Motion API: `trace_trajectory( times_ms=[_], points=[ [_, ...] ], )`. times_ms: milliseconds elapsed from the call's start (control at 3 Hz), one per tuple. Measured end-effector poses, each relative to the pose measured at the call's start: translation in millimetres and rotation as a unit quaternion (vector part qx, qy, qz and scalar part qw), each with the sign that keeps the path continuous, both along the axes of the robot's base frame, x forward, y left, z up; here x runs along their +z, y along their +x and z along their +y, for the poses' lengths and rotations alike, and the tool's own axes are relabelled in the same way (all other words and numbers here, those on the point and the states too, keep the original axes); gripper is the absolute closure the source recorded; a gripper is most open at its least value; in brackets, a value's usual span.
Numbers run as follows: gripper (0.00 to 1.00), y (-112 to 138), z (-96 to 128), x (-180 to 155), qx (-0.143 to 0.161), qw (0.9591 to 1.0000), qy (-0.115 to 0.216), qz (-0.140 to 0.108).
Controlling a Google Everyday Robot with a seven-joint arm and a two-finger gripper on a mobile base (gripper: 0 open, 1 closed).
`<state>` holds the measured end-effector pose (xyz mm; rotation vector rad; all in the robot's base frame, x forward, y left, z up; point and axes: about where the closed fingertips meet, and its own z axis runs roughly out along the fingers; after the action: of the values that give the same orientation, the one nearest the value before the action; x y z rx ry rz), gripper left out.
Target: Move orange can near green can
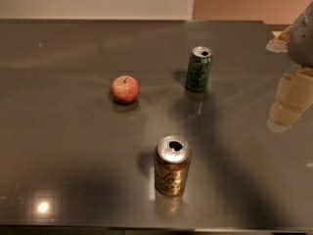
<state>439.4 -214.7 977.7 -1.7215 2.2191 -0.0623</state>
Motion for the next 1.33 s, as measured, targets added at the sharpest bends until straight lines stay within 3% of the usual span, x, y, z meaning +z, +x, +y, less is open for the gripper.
trace_trajectory(
  times_ms=[333, 667, 1000, 1333],
  points=[
    [0.00, -9.6, 10.8, -10.5, 0.031, 0.9989, 0.033, 0.008],
    [0.00, -25.4, 33.0, -25.4, 0.078, 0.9939, 0.077, 0.017],
    [0.00, -40.8, 62.4, -40.0, 0.113, 0.9855, 0.124, 0.026],
    [0.00, -61.9, 98.9, -53.1, 0.156, 0.9722, 0.170, 0.040]
  ],
)
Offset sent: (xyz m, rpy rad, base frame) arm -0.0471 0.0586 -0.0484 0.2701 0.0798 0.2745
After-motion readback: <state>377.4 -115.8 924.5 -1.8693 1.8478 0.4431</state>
